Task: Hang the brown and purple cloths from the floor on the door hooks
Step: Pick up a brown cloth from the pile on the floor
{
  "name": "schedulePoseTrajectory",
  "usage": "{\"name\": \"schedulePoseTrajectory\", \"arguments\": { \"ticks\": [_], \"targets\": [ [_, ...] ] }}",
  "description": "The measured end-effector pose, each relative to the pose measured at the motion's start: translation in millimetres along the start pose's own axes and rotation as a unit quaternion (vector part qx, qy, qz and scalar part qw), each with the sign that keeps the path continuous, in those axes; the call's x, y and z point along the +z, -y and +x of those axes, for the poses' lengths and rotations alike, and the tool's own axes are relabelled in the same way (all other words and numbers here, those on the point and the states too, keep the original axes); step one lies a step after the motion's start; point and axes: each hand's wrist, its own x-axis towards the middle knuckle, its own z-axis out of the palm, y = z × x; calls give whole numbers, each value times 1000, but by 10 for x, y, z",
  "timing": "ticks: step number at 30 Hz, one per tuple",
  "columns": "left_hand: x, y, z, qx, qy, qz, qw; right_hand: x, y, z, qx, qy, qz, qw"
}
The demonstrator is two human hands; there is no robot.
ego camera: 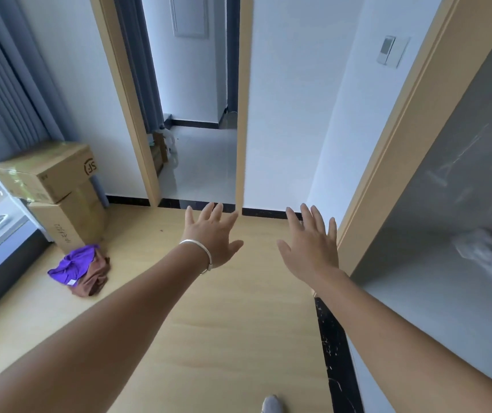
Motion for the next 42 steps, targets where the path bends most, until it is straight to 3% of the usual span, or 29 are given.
{"name": "schedulePoseTrajectory", "arguments": {
  "ticks": [10, 21, 34, 42],
  "targets": [
    [-204, -382, 1440, -52, 19, -28, 998, 131, -790, 1548, -54, 26, 35, 998],
    [103, -269, 2672, -82, 35, -62, 994, 595, -1082, 2911, -72, 100, 56, 991],
    [825, 789, 4684, -121, 76, -134, 981, 1381, -535, 5199, -100, 142, 17, 985],
    [997, 1561, 5409, -167, 68, -134, 974, 1775, 27, 6265, -138, 152, 24, 978]
  ]
}}
